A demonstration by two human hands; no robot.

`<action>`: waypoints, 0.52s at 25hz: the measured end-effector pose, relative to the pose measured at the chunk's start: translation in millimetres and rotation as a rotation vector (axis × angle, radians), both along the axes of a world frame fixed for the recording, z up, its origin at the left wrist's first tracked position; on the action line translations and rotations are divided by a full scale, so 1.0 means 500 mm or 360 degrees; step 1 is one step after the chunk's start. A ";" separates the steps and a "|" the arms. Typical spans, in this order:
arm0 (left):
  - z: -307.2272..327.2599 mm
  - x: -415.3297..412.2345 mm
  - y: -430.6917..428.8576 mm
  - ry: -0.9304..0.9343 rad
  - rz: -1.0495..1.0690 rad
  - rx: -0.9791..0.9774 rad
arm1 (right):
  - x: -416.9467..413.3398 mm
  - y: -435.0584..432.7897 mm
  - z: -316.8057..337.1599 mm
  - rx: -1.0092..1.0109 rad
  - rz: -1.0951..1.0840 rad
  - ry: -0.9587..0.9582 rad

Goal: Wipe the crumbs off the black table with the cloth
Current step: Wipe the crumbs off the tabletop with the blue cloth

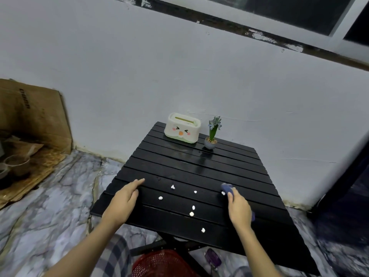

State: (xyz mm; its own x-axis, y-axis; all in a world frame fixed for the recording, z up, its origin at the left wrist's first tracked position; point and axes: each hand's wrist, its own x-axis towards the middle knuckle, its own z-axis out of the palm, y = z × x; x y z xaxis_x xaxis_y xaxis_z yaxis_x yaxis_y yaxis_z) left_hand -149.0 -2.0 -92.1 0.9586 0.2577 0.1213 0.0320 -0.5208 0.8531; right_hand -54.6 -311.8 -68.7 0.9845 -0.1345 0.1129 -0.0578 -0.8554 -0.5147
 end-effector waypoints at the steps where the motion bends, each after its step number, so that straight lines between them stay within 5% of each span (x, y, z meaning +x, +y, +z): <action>1: 0.000 0.001 -0.002 0.0015 0.0001 0.0042 | 0.001 0.022 -0.010 -0.0021 0.0049 -0.0020; 13: -0.005 0.006 -0.016 0.0132 0.0061 0.0387 | -0.035 0.140 0.001 0.0218 0.1005 0.0208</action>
State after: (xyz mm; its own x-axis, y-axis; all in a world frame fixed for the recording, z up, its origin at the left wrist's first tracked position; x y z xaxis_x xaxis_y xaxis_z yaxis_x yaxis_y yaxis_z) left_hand -146.0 -10.0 -94.7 0.9580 0.2666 0.1055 0.1202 -0.7076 0.6963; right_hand -72.2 -241.7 -68.4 0.8833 0.4686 0.0098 0.3640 -0.6726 -0.6443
